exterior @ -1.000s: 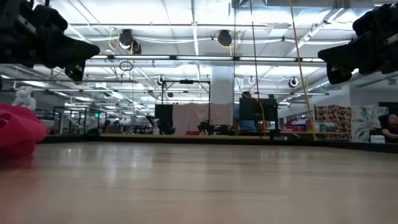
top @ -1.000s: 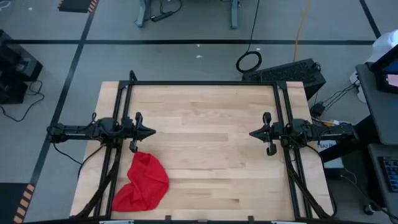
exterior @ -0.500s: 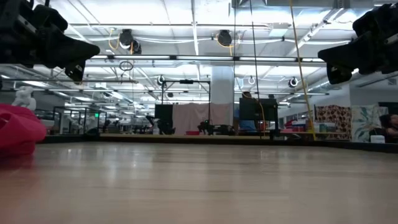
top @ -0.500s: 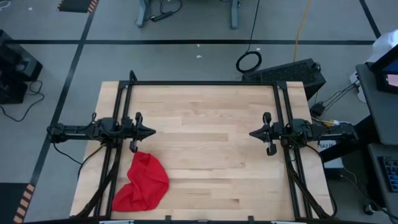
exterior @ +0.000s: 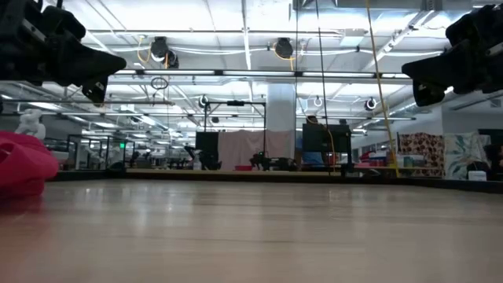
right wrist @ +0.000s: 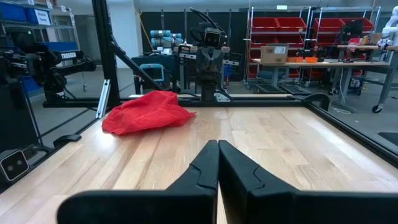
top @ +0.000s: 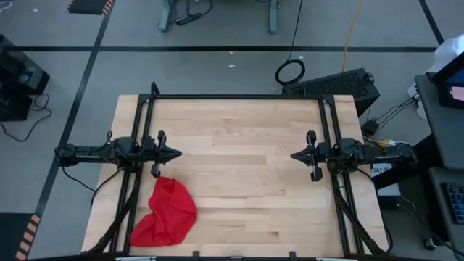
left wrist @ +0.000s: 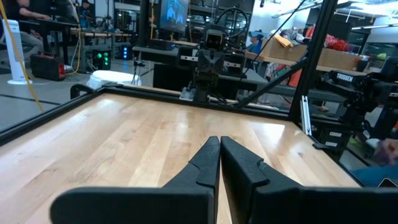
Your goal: Roll napkin
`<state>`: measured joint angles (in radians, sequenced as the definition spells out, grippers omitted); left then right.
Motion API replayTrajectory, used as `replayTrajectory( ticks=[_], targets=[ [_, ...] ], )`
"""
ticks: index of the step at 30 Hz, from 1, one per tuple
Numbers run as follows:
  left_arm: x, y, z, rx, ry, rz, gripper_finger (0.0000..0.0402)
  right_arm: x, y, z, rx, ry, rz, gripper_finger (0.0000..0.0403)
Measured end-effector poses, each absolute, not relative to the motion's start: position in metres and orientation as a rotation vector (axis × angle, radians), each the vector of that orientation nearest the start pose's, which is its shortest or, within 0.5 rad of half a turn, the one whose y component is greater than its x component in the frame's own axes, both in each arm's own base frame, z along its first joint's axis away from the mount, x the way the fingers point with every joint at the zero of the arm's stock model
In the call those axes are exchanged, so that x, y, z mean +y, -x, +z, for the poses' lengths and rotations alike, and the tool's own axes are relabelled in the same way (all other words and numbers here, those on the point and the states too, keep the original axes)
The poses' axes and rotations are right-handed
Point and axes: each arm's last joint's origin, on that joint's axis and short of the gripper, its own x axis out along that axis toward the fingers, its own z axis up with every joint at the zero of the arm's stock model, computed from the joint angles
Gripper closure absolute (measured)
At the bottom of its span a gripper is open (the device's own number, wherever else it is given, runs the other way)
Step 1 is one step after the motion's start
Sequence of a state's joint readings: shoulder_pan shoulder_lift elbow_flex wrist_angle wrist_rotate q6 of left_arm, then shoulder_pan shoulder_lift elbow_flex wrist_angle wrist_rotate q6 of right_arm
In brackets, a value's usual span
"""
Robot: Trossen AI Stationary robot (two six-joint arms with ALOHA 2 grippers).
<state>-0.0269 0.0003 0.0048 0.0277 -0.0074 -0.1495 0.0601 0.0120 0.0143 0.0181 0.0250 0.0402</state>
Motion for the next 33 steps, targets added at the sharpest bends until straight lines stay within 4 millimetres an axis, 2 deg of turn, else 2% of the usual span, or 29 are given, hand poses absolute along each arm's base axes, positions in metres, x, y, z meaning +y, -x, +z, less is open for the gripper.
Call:
replayTrajectory(
  ticks=[29,33],
  targets=[
    [-0.0024,-0.0974,0.1676,-0.030,0.150,-0.022,0.0379,0.0052,-0.0974,0.1691,-0.019,-0.041,0.036,0.0403],
    [-0.0003,-0.0973,0.1687,-0.045,0.114,0.050,0.0379,0.0052,-0.0974,0.1692,-0.019,-0.041,0.036,0.0403]
  ],
)
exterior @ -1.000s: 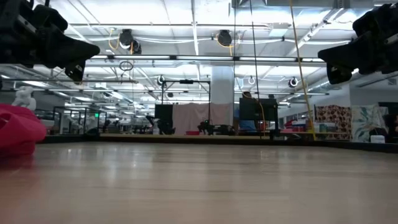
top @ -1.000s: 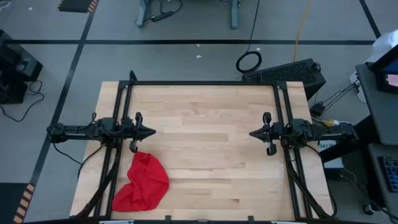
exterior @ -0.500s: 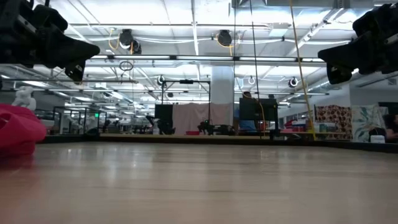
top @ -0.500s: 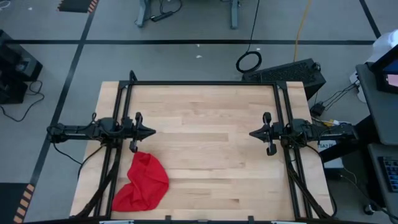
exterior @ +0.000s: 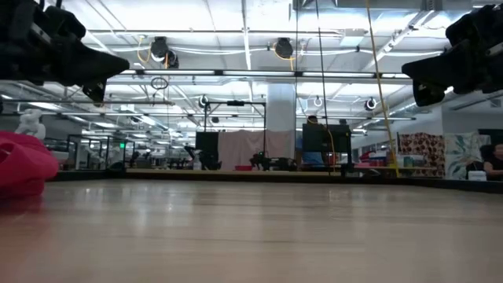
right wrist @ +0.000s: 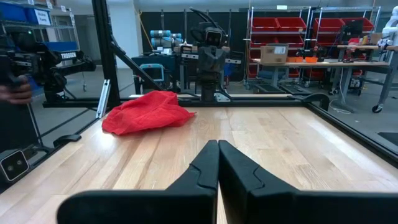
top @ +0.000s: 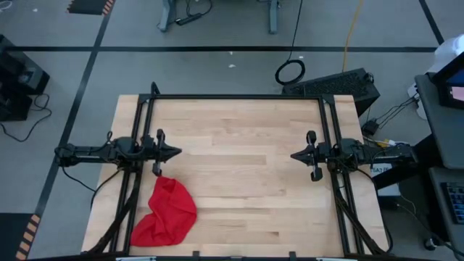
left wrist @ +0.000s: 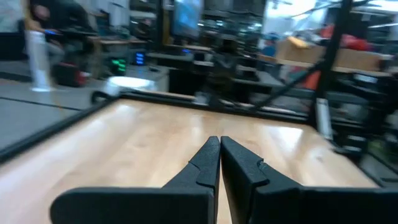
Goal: Roll napkin
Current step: Fold the red napkin
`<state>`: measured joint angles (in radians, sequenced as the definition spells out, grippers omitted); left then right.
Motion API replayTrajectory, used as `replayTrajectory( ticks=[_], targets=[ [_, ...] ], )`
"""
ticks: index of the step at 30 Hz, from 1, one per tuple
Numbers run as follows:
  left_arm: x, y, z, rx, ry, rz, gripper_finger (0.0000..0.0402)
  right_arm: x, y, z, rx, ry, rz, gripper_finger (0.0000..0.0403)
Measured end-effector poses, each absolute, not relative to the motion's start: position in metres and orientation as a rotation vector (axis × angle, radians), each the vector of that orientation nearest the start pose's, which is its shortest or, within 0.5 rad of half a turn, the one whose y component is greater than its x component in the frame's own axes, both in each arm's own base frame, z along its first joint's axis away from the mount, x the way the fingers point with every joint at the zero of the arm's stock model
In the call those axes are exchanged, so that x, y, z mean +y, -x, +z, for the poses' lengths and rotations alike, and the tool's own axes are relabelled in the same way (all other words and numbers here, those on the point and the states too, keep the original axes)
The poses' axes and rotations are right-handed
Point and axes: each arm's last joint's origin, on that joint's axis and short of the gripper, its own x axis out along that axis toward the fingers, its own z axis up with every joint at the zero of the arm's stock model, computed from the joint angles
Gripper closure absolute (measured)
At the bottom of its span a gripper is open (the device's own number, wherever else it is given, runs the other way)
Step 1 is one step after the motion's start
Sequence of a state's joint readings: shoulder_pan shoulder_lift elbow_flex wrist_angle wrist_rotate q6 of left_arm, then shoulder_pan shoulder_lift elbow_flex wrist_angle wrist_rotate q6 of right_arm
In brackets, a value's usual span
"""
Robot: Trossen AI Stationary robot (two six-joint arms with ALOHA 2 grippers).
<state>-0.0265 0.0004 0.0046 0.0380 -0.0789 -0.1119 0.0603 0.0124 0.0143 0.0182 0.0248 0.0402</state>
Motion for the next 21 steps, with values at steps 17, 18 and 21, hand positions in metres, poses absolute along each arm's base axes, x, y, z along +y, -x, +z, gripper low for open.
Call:
replayTrajectory(
  ticks=[17,18,21],
  targets=[
    [-0.007,-0.086,0.198,0.103,0.176,-0.085,0.0379,0.005,-0.097,0.171,-0.032,-0.152,0.038,0.0403],
    [-0.007,-0.085,0.203,0.125,0.175,-0.093,0.0379,0.005,-0.097,0.171,-0.032,-0.168,0.038,0.0403],
    [-0.010,-0.083,0.217,0.167,0.180,-0.124,0.0379,0.005,-0.097,0.171,-0.032,-0.174,0.038,0.0403]
  ],
)
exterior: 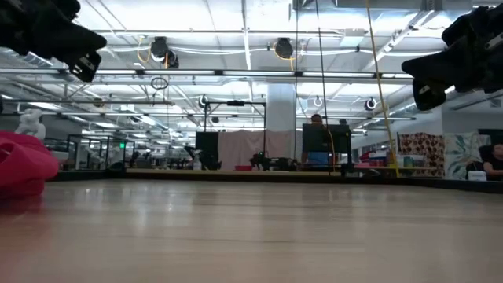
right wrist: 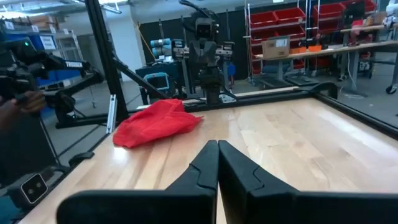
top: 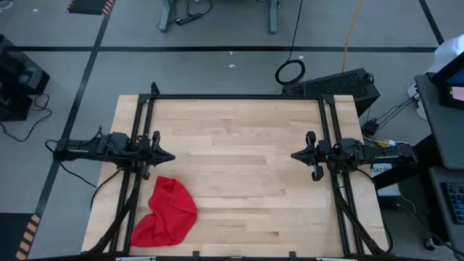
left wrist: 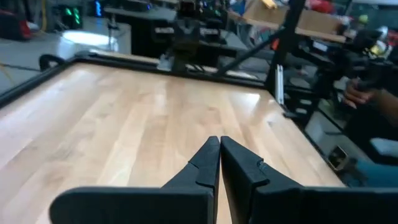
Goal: Roll napkin
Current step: Fold the red napkin
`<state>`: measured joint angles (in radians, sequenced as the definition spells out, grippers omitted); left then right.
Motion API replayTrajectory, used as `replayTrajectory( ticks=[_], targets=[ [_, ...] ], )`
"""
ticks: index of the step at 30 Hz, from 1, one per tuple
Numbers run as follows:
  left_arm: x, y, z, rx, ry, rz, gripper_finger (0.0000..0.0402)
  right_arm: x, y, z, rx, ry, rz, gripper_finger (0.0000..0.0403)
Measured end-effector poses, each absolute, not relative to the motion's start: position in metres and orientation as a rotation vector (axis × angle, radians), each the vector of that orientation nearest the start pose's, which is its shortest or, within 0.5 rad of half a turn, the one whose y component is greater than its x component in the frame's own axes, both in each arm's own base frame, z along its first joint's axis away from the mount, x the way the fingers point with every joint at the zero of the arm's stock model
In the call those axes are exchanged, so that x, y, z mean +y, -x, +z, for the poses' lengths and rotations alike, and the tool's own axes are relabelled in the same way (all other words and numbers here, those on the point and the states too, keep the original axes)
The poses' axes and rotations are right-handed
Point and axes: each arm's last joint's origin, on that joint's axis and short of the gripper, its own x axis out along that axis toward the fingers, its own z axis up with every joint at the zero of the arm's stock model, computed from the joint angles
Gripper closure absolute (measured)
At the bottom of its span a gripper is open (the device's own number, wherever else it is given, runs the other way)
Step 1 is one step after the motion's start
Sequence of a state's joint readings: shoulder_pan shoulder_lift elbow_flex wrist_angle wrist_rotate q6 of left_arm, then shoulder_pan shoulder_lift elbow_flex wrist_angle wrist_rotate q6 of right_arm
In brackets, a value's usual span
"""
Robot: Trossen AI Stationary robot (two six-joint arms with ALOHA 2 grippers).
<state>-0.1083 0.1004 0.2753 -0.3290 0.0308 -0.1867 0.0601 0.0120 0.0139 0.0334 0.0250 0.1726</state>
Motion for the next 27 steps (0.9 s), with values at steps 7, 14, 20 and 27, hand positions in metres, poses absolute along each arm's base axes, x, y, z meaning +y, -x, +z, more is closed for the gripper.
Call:
replayTrajectory(
  ticks=[7,14,20,27],
  targets=[
    [-0.020,-0.092,0.255,0.221,0.264,-0.231,0.0379,0.005,-0.097,0.171,-0.032,-0.190,0.039,0.0403],
    [-0.035,-0.118,0.267,0.532,0.408,-0.157,0.0379,0.005,-0.097,0.170,-0.030,-0.268,0.039,0.0403],
    [-0.052,-0.141,0.256,0.820,0.471,-0.058,0.0379,0.005,-0.097,0.170,-0.030,-0.271,0.039,0.0403],
    [-0.080,-0.155,0.245,0.977,0.603,-0.002,0.0379,0.005,-0.097,0.170,-0.029,-0.317,0.038,0.0403]
  ],
)
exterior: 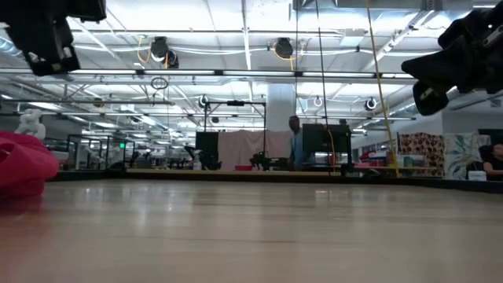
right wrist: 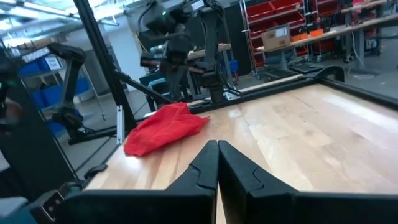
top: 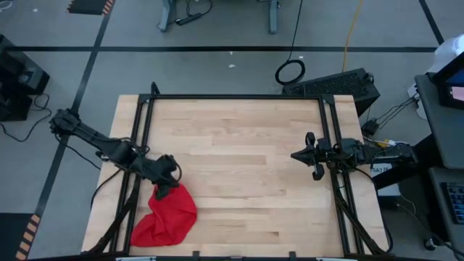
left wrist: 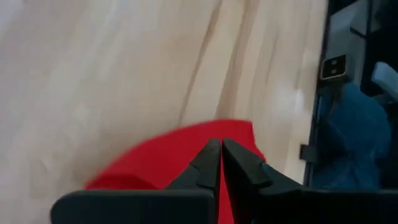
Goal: Roll napkin
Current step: Fold the red napkin
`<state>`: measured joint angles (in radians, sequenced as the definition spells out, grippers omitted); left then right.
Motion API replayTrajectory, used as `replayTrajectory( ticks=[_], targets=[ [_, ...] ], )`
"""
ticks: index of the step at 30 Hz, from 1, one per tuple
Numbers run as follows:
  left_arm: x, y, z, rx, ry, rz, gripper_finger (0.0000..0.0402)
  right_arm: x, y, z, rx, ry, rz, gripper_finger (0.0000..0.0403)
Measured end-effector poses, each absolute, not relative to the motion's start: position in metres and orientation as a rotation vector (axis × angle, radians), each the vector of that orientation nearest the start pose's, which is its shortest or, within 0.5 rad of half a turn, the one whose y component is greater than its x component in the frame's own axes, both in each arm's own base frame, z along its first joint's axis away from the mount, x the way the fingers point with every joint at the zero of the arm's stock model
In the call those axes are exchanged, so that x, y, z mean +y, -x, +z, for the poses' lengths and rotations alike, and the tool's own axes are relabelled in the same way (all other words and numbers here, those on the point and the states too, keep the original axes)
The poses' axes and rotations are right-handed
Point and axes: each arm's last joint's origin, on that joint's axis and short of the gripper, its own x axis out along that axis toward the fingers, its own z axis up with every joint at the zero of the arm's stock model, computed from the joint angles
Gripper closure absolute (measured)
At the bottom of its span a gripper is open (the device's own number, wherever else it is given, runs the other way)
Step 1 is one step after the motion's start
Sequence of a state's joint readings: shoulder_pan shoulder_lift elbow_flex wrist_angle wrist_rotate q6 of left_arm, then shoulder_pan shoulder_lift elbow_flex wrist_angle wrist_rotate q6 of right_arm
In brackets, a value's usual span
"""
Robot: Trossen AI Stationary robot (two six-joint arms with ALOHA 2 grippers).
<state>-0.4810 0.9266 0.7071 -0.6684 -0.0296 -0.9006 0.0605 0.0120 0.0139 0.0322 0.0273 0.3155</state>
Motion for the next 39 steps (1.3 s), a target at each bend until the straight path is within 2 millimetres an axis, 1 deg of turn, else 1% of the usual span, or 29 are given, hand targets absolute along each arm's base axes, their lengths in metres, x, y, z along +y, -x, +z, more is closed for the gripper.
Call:
replayTrajectory(
  ticks=[2,4,10,14,17,25,28,30,33,37,39],
  targets=[
    [-0.088,-0.156,0.239,1.025,0.607,0.004,0.0373,0.005,-0.097,0.170,-0.028,-0.337,0.038,0.0403],
    [-0.095,-0.157,0.233,1.069,0.620,0.025,0.0358,0.005,-0.097,0.170,-0.028,-0.341,0.038,0.0403],
    [-0.105,-0.160,0.218,1.139,0.742,0.205,0.0279,0.005,-0.097,0.169,-0.014,-0.359,0.038,0.0403],
    [-0.108,-0.165,0.209,1.162,0.751,0.277,0.0240,0.005,-0.097,0.169,-0.013,-0.386,0.040,0.0403],
    [-0.111,-0.169,0.201,1.194,0.728,0.311,0.0228,0.005,-0.097,0.169,-0.011,-0.415,0.044,0.0403],
    [-0.116,-0.175,0.182,1.289,0.683,0.364,0.0226,0.005,-0.098,0.169,-0.003,-0.454,0.045,0.0403],
    [-0.117,-0.177,0.176,1.309,0.664,0.385,0.0233,0.005,-0.099,0.168,0.008,-0.460,0.042,0.0403],
    [-0.118,-0.178,0.172,1.321,0.649,0.393,0.0251,0.005,-0.099,0.167,0.018,-0.460,0.038,0.0403],
    [-0.120,-0.180,0.166,1.340,0.622,0.395,0.0297,0.005,-0.100,0.166,0.032,-0.460,0.033,0.0403],
    [-0.122,-0.183,0.161,1.354,0.587,0.370,0.0378,0.006,-0.101,0.164,0.047,-0.469,0.029,0.0403],
    [-0.122,-0.184,0.160,1.355,0.581,0.366,0.0391,0.006,-0.102,0.164,0.055,-0.482,0.026,0.0403]
  ],
)
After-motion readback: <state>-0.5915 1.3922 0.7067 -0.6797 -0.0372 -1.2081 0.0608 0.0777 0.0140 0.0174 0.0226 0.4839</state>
